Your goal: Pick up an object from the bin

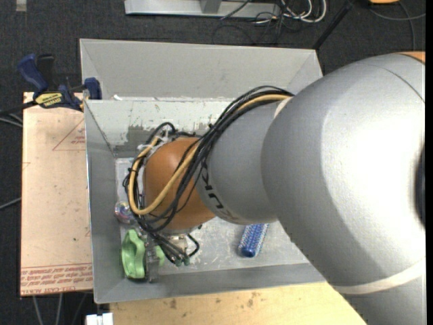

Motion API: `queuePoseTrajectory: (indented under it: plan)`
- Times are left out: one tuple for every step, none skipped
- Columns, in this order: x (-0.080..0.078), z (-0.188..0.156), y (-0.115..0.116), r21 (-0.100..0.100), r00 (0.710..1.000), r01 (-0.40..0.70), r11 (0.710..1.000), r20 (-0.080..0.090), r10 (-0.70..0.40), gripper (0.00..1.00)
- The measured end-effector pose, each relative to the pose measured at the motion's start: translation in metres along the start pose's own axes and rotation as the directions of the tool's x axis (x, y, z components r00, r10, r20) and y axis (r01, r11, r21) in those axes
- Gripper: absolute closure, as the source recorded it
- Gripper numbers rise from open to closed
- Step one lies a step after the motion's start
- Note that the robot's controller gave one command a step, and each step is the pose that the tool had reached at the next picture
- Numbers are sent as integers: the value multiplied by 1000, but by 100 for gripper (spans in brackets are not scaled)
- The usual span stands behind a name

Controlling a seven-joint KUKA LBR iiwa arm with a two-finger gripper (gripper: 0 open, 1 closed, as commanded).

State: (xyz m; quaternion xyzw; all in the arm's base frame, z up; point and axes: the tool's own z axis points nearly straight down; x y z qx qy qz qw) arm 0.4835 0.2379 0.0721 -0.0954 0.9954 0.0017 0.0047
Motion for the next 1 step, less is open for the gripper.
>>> queuePoseTrajectory:
  plan:
    - [-60, -134, -24, 1, 1000, 7, 1000, 3, -7, 100]
